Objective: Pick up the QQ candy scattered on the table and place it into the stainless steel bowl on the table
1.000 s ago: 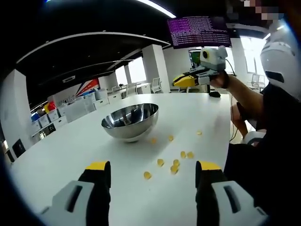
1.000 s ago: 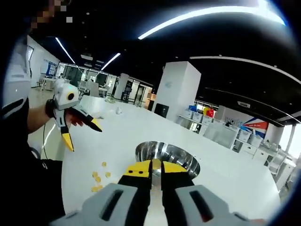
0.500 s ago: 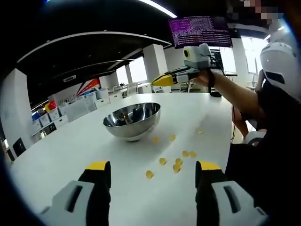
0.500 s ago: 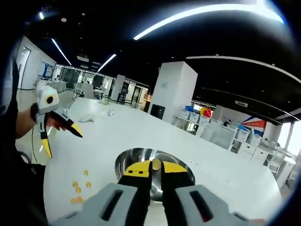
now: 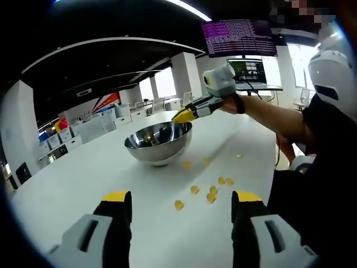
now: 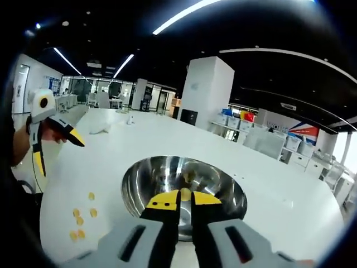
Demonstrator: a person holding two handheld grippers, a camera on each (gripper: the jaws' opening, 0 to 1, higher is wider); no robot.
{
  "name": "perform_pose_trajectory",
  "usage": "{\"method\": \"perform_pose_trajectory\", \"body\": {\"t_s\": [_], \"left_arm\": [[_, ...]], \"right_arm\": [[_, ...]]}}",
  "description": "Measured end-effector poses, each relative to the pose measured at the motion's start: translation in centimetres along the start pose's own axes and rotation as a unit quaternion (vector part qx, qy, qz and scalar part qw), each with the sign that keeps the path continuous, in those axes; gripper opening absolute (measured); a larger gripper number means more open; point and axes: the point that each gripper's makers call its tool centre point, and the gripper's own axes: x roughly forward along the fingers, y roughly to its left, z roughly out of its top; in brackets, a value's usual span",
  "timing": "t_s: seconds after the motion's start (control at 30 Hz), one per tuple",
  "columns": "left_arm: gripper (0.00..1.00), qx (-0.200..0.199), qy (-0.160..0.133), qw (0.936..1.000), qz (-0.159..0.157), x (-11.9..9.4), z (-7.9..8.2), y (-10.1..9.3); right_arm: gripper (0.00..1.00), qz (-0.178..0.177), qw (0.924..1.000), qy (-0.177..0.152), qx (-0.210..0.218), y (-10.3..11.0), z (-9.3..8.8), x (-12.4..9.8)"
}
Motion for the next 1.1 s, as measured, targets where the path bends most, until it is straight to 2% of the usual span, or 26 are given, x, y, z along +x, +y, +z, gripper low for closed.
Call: {"method": "perform_pose_trajectory", "body": {"t_s": [0.33, 0.47, 0.87, 1.1], "left_arm": [[0.72, 0.0, 0.001, 1.0, 0.0, 0.0, 0.0, 0.0], [0.7, 0.009, 0.006, 0.9999, 0.002, 0.1, -0.2, 0.0], [0.7, 0.005, 0.004, 1.0, 0.003, 0.1, 0.0, 0.0], [0.7, 0.005, 0.005, 1.0, 0.002, 0.1, 0.0, -0.1]], "right_arm": [[0.07, 0.004, 1.0, 0.006, -0.002, 0.2, -0.7, 0.3], [0.14, 0.012, 0.9999, 0.005, 0.004, 0.5, -0.7, 0.3], [0.13, 0.012, 0.9999, 0.006, -0.001, 0.6, -0.6, 0.1], [0.13, 0.016, 0.9998, -0.007, 0.0, 1.1, 0.4, -0.9]]}}
